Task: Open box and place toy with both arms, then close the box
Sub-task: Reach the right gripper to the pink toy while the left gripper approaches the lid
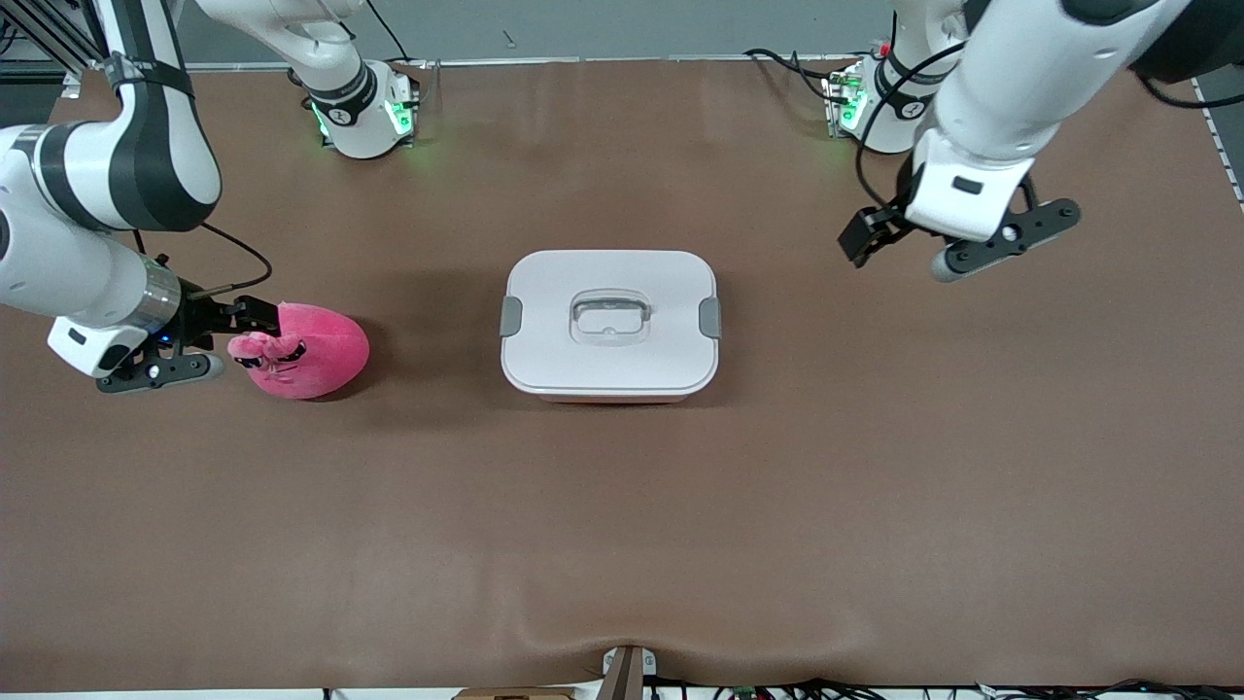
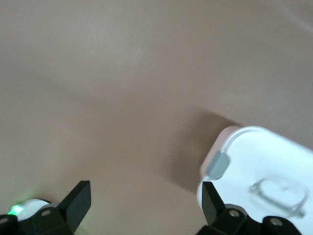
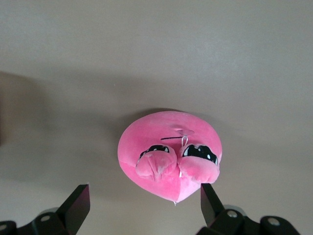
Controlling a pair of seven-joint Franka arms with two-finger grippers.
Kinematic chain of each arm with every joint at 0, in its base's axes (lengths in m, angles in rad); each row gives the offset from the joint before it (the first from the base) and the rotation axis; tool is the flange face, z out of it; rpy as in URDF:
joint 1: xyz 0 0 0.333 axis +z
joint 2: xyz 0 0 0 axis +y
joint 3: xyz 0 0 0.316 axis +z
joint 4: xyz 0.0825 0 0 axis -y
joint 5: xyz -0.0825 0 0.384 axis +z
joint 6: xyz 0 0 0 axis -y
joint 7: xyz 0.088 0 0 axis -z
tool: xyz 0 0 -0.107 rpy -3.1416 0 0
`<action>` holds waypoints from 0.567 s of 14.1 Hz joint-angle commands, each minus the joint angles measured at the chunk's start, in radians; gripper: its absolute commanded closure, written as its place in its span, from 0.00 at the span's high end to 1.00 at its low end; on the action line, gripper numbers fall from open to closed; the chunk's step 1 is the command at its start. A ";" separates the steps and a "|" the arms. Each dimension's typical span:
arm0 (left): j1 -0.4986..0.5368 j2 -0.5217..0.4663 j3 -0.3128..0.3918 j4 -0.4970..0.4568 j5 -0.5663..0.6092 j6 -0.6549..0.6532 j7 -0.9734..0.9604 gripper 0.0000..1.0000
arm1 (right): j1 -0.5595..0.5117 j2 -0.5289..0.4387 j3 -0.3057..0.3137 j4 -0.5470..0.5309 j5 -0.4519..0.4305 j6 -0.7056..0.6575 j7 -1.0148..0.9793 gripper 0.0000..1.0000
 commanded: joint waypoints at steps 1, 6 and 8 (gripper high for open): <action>-0.007 0.008 -0.045 -0.051 -0.008 0.083 -0.283 1.00 | 0.009 0.004 -0.005 -0.042 -0.004 0.039 -0.006 1.00; -0.087 0.123 -0.060 -0.039 -0.005 0.211 -0.733 1.00 | 0.017 0.059 -0.005 -0.056 -0.004 0.034 -0.006 0.72; -0.119 0.147 -0.060 -0.039 0.010 0.228 -0.801 1.00 | 0.016 0.059 -0.005 -0.056 -0.004 0.031 -0.006 0.68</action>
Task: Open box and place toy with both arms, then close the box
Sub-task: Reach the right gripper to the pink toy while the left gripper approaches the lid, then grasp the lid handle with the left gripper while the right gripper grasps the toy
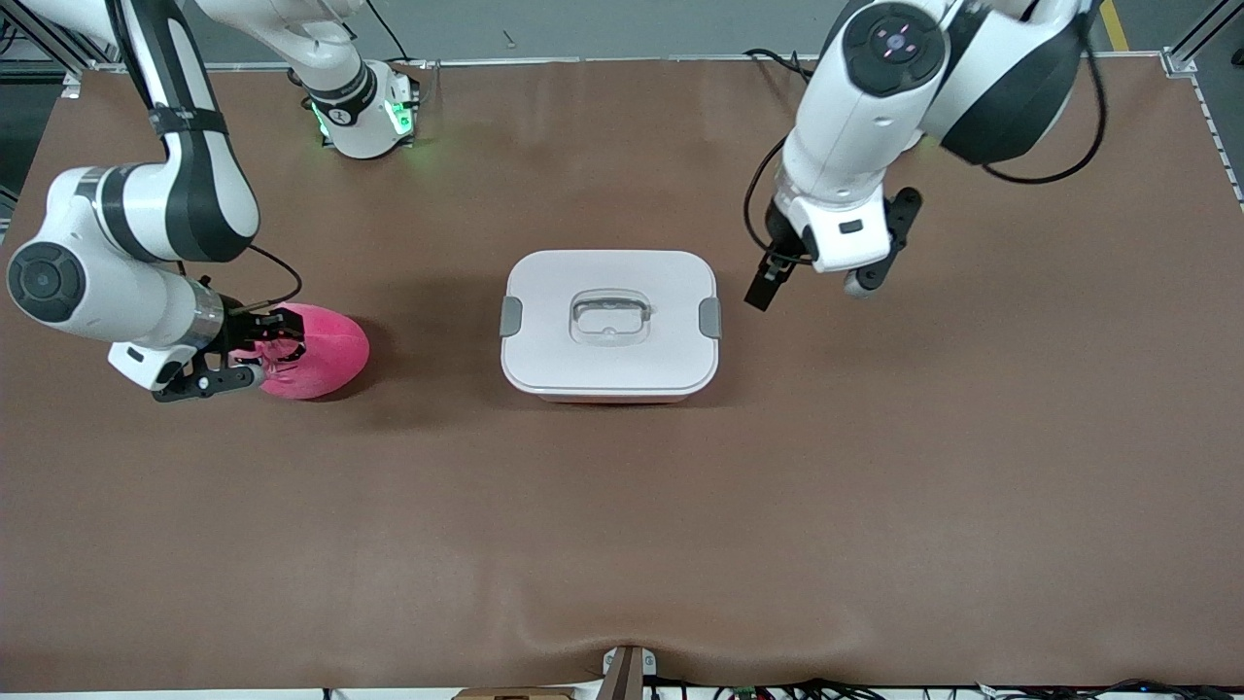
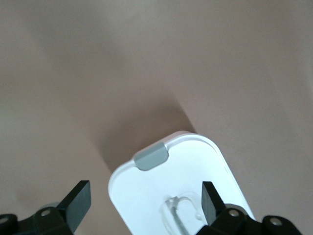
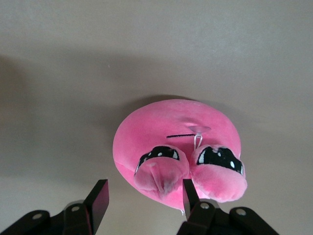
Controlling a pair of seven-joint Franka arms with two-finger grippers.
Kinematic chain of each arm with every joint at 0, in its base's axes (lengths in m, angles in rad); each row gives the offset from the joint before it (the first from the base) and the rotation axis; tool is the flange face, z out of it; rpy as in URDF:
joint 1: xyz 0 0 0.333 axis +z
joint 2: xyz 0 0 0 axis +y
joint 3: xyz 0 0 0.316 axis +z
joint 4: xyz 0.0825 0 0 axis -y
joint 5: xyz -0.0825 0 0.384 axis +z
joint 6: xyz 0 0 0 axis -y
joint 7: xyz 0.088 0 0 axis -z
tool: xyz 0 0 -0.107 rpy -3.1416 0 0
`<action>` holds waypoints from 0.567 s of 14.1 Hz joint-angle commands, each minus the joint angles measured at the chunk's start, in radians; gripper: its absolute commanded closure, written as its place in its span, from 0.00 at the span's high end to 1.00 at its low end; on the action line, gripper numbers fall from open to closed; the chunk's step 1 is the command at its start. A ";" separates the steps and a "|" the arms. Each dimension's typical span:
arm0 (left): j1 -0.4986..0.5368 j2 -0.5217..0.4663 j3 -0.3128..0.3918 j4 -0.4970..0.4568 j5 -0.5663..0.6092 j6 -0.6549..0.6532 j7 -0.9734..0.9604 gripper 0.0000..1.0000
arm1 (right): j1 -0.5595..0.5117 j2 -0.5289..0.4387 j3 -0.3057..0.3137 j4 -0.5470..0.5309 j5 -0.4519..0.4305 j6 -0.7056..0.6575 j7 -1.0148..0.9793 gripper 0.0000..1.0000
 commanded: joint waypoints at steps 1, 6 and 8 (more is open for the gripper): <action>-0.031 0.040 0.001 0.015 0.027 0.016 -0.082 1.00 | 0.008 -0.006 -0.005 -0.003 -0.004 0.001 -0.007 0.68; -0.134 0.128 0.001 0.013 0.097 0.161 -0.382 1.00 | -0.001 0.010 -0.005 -0.015 -0.004 0.021 -0.009 0.68; -0.198 0.174 0.001 0.015 0.192 0.192 -0.589 1.00 | -0.009 0.019 -0.005 -0.017 -0.004 0.045 -0.009 0.67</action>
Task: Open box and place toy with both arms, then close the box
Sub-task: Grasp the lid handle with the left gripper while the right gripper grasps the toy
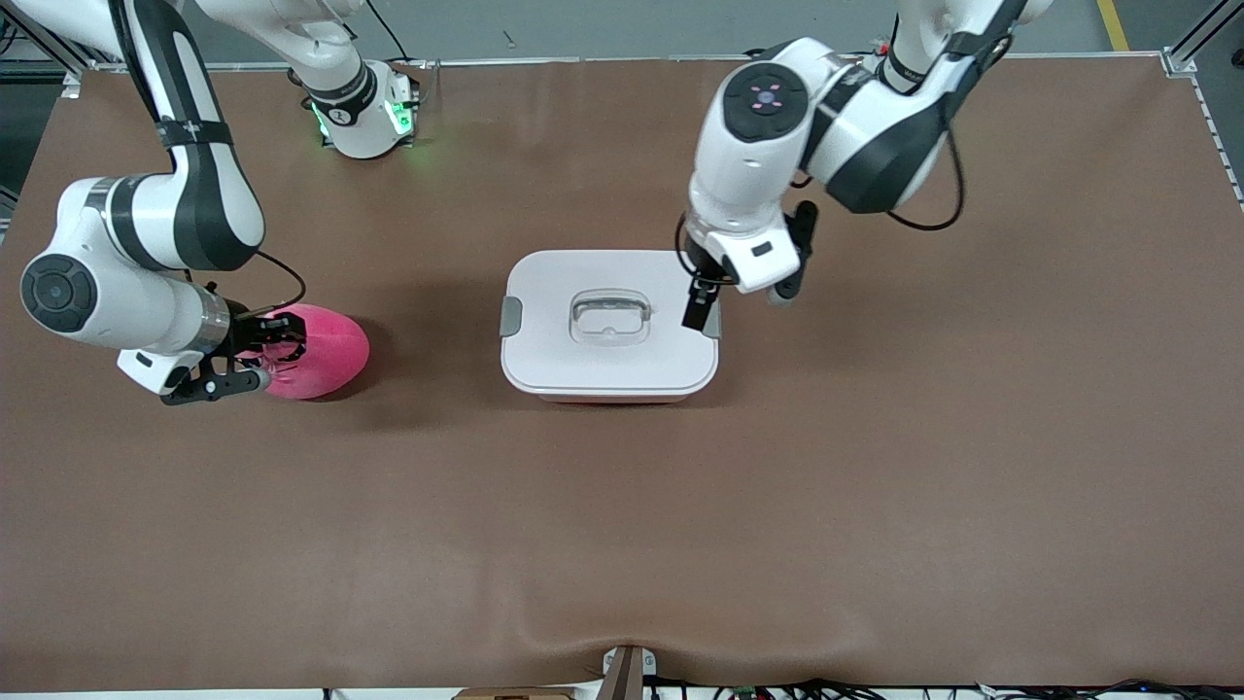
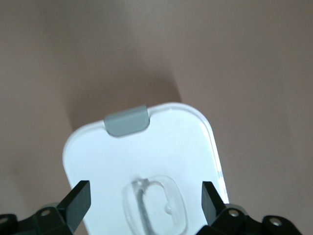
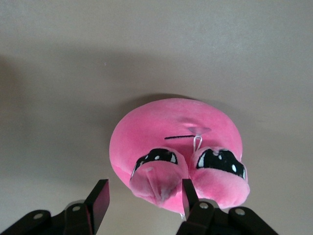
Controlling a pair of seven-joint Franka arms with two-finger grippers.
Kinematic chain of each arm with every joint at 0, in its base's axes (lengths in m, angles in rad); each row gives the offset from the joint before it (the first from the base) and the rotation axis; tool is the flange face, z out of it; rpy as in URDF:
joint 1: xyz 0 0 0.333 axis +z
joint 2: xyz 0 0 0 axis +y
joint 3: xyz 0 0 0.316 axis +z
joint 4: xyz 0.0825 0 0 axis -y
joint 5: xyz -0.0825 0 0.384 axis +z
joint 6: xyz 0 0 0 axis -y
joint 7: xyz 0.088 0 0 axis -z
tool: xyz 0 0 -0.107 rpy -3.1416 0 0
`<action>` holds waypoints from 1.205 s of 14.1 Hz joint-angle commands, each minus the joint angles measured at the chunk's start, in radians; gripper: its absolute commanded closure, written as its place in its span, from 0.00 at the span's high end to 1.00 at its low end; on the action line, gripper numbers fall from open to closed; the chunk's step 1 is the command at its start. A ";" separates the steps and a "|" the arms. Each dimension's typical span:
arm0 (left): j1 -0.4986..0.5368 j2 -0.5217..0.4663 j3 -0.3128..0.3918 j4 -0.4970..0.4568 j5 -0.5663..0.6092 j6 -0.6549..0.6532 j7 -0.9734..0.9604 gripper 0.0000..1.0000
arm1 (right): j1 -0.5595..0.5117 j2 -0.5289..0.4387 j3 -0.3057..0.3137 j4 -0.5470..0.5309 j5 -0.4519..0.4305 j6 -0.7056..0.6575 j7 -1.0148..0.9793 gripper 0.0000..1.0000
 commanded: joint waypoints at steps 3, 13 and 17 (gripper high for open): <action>-0.126 0.108 0.002 0.015 0.205 0.064 -0.361 1.00 | -0.012 0.011 -0.001 -0.009 -0.004 0.038 -0.009 0.55; -0.224 0.217 0.004 0.029 0.363 0.148 -0.664 0.89 | -0.015 0.004 -0.002 0.002 -0.004 0.015 -0.040 0.00; -0.224 0.231 0.004 0.052 0.363 0.150 -0.704 0.83 | -0.015 -0.007 -0.005 0.072 -0.004 -0.071 -0.107 0.00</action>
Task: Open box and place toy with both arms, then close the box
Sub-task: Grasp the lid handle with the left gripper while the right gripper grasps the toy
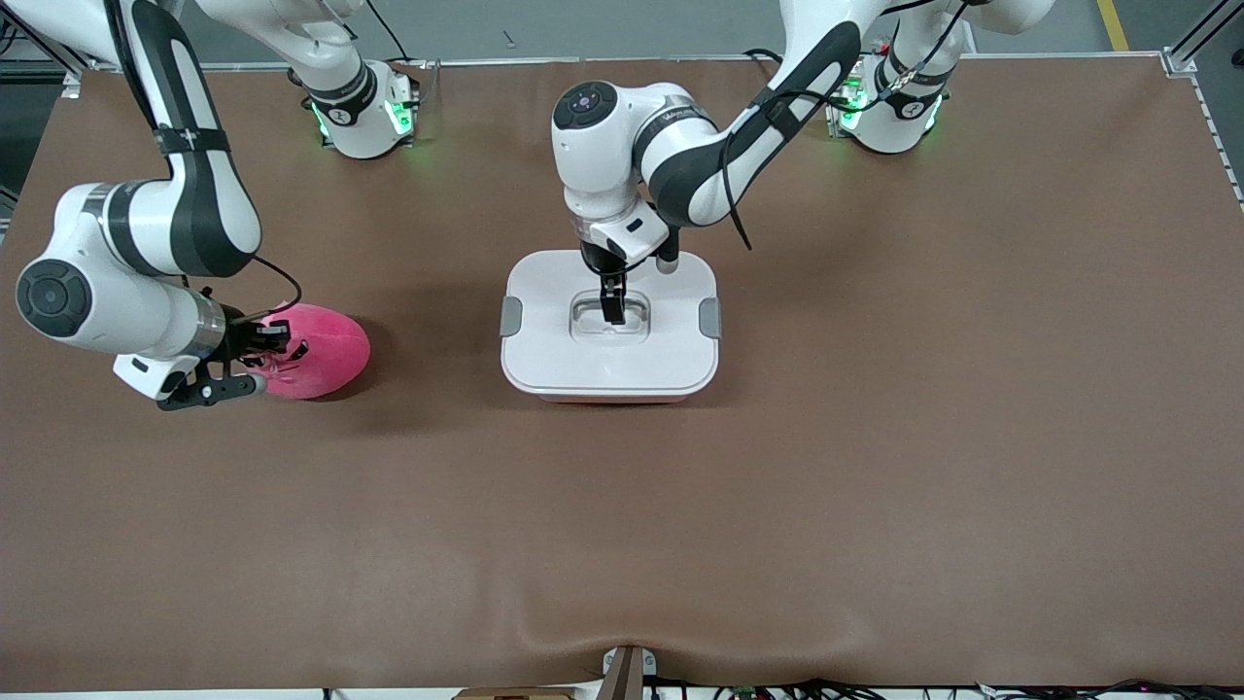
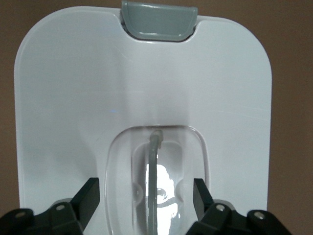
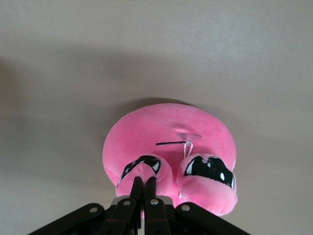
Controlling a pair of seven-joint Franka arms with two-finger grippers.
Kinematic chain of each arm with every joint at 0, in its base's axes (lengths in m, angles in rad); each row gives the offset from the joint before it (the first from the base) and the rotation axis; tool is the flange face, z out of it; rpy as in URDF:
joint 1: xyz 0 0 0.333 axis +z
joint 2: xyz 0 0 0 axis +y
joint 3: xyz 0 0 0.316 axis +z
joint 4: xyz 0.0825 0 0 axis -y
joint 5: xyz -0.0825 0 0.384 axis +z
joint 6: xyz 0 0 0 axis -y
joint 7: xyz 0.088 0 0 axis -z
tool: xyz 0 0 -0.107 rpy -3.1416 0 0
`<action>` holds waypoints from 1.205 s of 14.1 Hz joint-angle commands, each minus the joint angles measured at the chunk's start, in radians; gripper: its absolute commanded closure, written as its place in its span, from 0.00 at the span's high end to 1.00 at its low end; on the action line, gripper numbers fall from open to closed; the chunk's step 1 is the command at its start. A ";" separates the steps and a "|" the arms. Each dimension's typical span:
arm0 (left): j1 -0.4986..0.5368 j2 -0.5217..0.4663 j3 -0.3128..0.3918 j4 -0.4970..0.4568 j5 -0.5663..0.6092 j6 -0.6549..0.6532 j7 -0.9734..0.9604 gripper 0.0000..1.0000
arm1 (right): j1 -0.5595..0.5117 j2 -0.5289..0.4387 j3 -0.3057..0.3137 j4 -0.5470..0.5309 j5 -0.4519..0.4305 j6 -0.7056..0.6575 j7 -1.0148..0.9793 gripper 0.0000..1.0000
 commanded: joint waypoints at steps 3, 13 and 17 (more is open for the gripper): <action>-0.010 0.017 0.002 0.027 0.035 0.026 -0.124 0.77 | -0.011 -0.014 0.001 0.133 -0.005 -0.143 -0.059 0.00; -0.010 0.025 0.003 0.028 0.032 0.056 -0.124 0.57 | -0.011 -0.052 0.001 0.250 -0.002 -0.298 -0.058 0.00; -0.010 0.025 0.003 0.027 0.032 0.056 -0.125 0.40 | -0.006 -0.065 0.005 0.252 -0.002 -0.308 -0.059 0.00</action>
